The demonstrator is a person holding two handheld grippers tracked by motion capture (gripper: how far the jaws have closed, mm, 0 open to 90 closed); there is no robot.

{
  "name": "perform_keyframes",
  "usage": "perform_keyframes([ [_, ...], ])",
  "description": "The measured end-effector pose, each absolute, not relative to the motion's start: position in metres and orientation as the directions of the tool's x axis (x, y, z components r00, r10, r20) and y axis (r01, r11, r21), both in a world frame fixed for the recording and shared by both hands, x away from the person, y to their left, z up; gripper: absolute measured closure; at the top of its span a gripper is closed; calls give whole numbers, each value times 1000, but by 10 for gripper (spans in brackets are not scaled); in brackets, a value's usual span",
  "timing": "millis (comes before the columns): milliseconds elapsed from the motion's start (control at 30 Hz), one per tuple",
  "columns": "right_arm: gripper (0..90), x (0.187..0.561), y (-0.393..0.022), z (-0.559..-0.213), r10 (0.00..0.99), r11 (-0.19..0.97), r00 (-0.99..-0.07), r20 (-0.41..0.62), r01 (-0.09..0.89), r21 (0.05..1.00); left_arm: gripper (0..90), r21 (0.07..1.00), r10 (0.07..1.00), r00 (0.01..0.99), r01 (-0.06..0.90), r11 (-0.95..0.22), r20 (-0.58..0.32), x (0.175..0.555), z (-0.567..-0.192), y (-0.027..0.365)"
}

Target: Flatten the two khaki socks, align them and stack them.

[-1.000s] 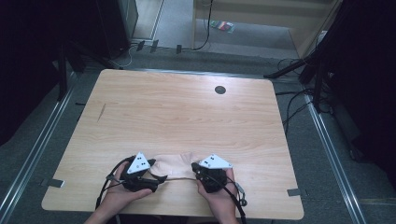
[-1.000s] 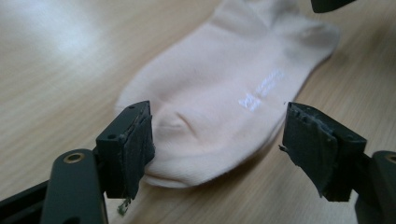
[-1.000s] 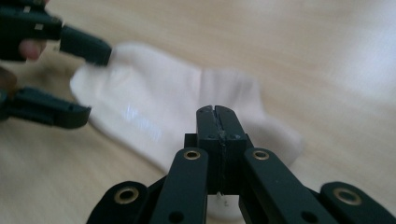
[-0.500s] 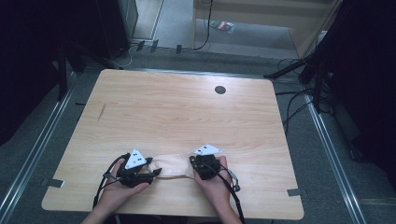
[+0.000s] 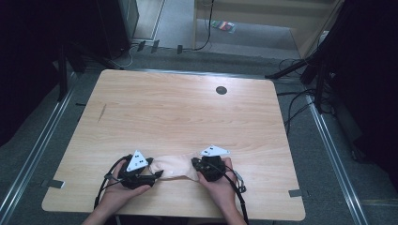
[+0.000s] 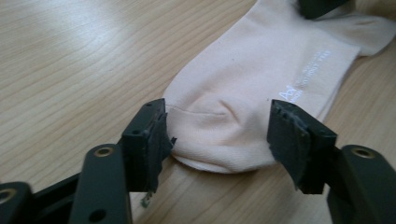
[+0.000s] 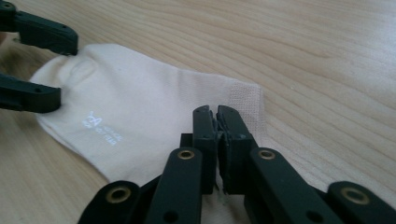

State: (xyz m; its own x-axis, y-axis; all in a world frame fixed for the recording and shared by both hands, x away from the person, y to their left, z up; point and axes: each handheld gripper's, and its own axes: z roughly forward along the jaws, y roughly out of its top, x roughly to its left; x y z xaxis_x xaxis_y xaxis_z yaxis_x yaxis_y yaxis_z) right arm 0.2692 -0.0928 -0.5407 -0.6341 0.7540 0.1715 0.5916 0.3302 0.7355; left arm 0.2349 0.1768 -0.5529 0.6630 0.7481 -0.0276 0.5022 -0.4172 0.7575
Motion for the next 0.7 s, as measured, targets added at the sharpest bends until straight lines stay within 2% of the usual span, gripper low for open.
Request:
perform_keyframes([
  [67,842,265,-93,-537,751,332,-638,170,587,738,317,754,748,663,503,-423,-23,237,-552,177],
  [333,830,247,-113,-536,786,354,-596,166,653,669,316,754,750,661,491,-437,4,237,-552,177],
  [500,848,251,-114,-538,795,364,-594,125,631,685,314,753,753,658,493,-435,4,238,-552,178],
  [600,737,251,-118,-537,781,335,-602,165,628,703,292,759,752,659,486,-434,7,237,-552,179],
  [700,561,249,-126,-529,757,283,-621,203,591,755,192,777,754,655,492,-392,-35,237,-550,184],
])
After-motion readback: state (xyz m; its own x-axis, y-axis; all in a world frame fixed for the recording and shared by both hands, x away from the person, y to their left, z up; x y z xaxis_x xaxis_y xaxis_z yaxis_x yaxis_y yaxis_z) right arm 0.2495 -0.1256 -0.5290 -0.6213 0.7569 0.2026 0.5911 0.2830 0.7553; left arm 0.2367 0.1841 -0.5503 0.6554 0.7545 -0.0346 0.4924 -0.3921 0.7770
